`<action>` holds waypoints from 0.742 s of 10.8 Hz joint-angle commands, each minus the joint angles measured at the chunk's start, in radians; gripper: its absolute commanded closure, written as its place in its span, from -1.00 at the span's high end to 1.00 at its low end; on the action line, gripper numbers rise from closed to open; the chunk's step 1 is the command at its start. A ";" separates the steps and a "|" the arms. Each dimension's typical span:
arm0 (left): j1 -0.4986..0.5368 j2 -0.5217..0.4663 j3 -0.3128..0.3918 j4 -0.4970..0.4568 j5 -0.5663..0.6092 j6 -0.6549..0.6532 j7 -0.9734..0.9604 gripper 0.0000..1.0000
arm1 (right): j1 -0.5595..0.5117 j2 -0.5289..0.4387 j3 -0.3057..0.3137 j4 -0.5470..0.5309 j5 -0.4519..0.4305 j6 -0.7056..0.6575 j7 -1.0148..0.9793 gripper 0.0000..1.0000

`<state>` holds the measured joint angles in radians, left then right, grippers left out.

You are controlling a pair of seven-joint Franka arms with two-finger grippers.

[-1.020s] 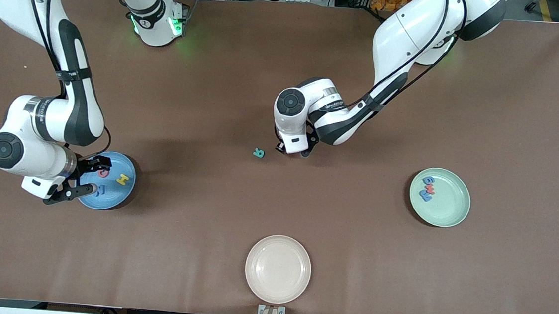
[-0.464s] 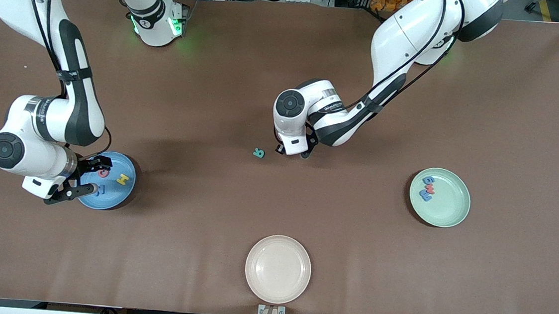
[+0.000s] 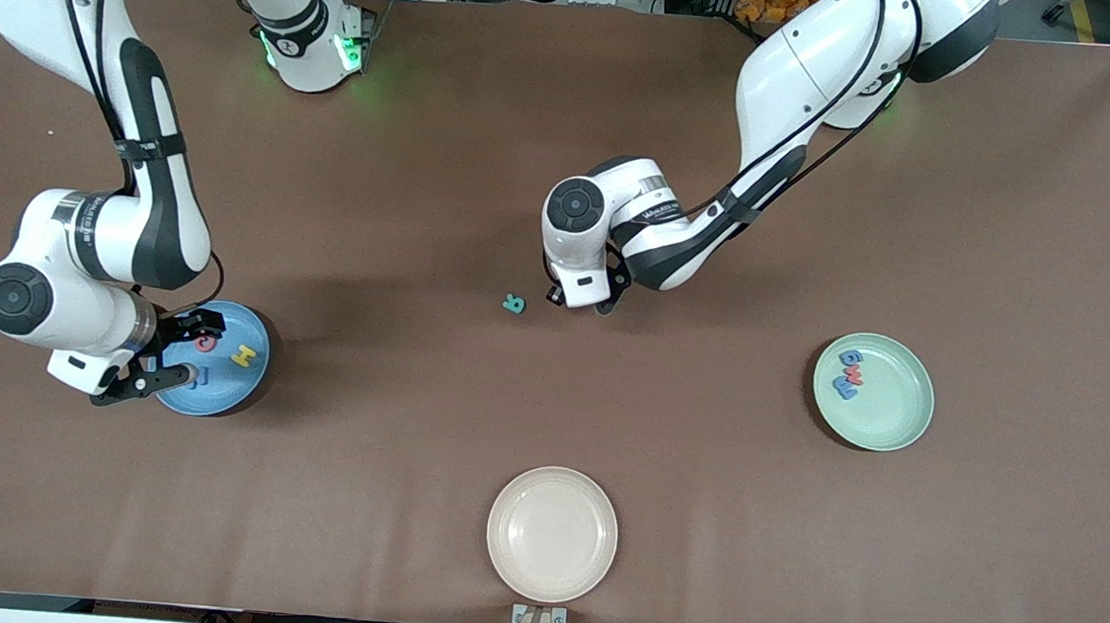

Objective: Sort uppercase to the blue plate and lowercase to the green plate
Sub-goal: 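Carry the yellow h toward the green plate with the left gripper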

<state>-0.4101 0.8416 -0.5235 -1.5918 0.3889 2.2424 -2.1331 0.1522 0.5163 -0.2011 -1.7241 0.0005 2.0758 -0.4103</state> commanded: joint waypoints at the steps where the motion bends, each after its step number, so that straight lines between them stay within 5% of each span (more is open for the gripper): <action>1: 0.023 -0.036 -0.003 0.041 -0.016 -0.068 0.091 -1.00 | 0.012 -0.019 0.008 -0.018 -0.007 -0.012 0.068 1.00; 5: 0.117 -0.108 -0.009 0.136 -0.068 -0.274 0.400 -1.00 | 0.058 -0.025 0.009 -0.020 -0.005 -0.023 0.162 1.00; 8: 0.275 -0.214 -0.007 0.130 -0.078 -0.387 0.877 -1.00 | 0.108 -0.029 0.011 -0.023 -0.002 -0.026 0.269 1.00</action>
<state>-0.2035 0.6827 -0.5264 -1.4390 0.3414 1.9117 -1.4431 0.2385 0.5159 -0.1933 -1.7241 0.0012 2.0585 -0.2062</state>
